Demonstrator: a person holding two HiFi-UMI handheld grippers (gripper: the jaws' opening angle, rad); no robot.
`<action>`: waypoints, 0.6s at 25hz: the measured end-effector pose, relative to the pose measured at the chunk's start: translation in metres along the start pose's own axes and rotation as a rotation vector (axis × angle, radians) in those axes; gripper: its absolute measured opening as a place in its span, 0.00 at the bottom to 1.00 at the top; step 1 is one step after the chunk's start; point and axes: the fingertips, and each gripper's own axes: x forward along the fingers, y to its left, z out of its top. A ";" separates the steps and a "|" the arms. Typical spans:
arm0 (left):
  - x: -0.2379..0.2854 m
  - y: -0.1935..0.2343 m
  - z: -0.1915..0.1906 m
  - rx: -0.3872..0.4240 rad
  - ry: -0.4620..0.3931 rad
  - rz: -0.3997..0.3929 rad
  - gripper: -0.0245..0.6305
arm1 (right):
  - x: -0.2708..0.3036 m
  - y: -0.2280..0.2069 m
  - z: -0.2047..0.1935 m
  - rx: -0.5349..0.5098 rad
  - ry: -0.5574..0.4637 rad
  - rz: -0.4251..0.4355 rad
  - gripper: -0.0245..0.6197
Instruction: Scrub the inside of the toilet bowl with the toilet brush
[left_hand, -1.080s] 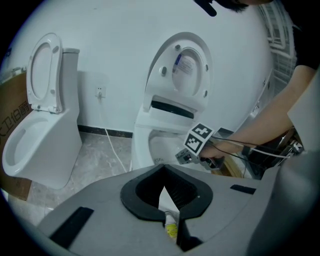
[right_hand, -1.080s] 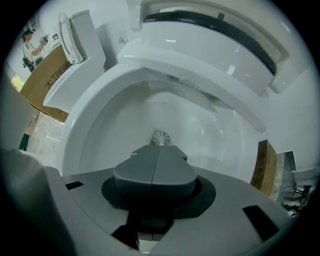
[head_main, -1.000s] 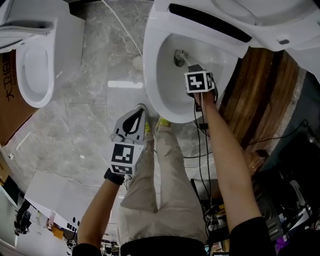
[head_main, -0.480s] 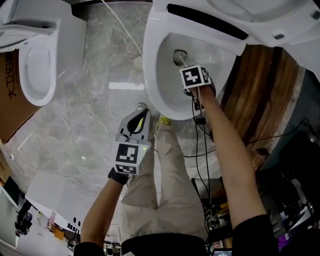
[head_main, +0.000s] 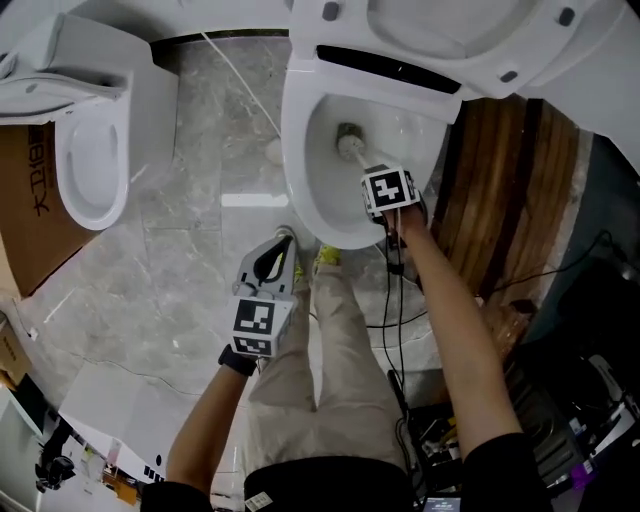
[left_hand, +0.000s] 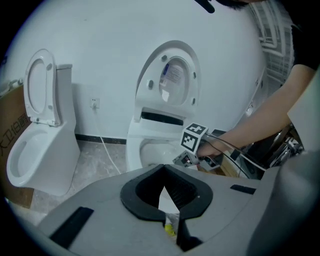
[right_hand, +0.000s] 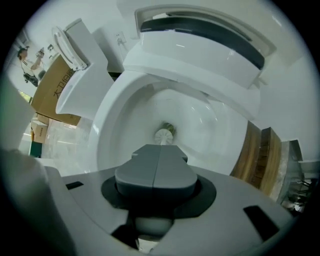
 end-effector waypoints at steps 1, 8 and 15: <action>-0.006 -0.002 0.008 0.007 -0.005 0.000 0.06 | -0.012 -0.001 -0.005 -0.005 0.006 -0.003 0.29; -0.056 -0.023 0.076 0.050 -0.057 -0.011 0.06 | -0.111 0.028 -0.060 0.037 -0.024 0.115 0.29; -0.134 -0.060 0.145 0.129 -0.119 -0.051 0.06 | -0.271 0.038 -0.072 0.131 -0.333 0.099 0.29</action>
